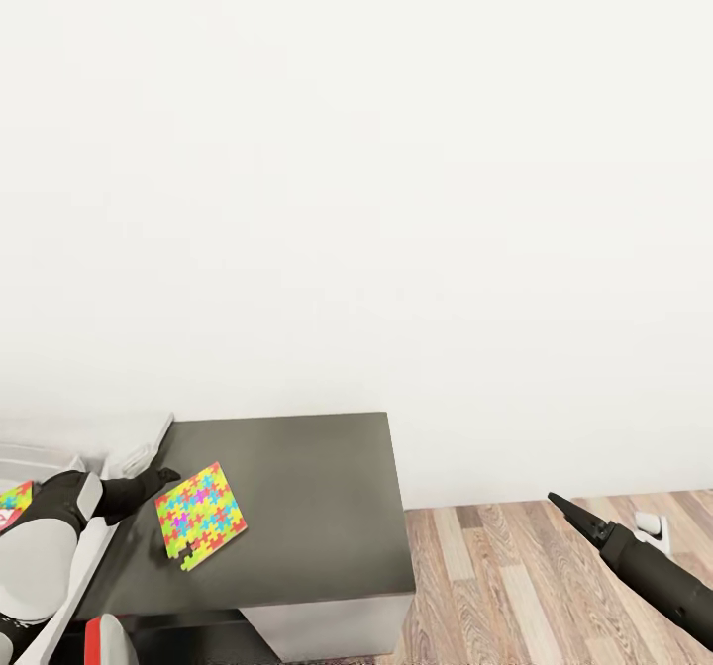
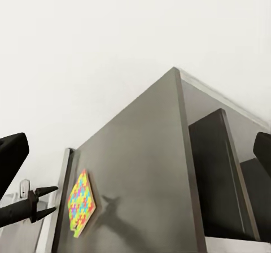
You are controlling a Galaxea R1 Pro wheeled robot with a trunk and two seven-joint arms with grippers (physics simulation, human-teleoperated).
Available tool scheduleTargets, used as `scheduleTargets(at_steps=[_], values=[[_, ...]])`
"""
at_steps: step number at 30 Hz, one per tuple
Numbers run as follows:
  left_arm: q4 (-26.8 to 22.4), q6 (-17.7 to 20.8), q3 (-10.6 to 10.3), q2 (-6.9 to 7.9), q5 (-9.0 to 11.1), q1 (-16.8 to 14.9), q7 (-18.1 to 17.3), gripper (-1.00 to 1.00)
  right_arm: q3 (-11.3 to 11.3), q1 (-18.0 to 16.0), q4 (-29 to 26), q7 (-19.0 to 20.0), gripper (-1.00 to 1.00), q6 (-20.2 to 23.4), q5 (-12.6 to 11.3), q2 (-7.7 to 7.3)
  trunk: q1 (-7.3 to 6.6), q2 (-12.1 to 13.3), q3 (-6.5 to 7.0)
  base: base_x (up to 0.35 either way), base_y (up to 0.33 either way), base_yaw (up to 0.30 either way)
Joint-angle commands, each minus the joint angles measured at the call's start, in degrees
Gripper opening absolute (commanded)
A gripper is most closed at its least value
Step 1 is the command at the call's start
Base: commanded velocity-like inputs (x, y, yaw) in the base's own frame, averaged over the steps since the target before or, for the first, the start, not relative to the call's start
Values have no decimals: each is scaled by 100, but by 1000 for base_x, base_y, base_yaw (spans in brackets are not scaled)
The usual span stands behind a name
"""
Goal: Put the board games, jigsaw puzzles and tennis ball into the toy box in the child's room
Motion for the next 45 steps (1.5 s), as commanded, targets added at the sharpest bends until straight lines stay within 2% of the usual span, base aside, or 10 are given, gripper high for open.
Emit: scheduleTargets(at_steps=[1, 21, 28, 34, 45], values=[[-8, 22, 44, -3, -60, -7, -49, 100, -5, -2, -4, 5, 100, 32, -12, -1, 3, -12, -20, 0, 0, 0], [-8, 1, 53, -2, -60, -7, -156, 100, 0, -2, -4, 7, 100, 32, -12, -1, 3, -12, -204, 0, 0, 0], [-8, 0, 54, 1, -60, -7, -367, 100, 1, -2, -4, 9, 100, 32, -12, -3, 3, -12, -269, 0, 0, 0], [-8, 5, 54, 10, -66, 4, -691, 100, 0, -2, -4, 10, 100, 32, -12, -8, 3, -12, -323, 0, 0, 0], [-8, 8, 58, 17, -69, 34, -804, 100, -5, 7, -4, 42, 100, 29, -12, -10, 3, -12, -356, 0, 0, 0]])
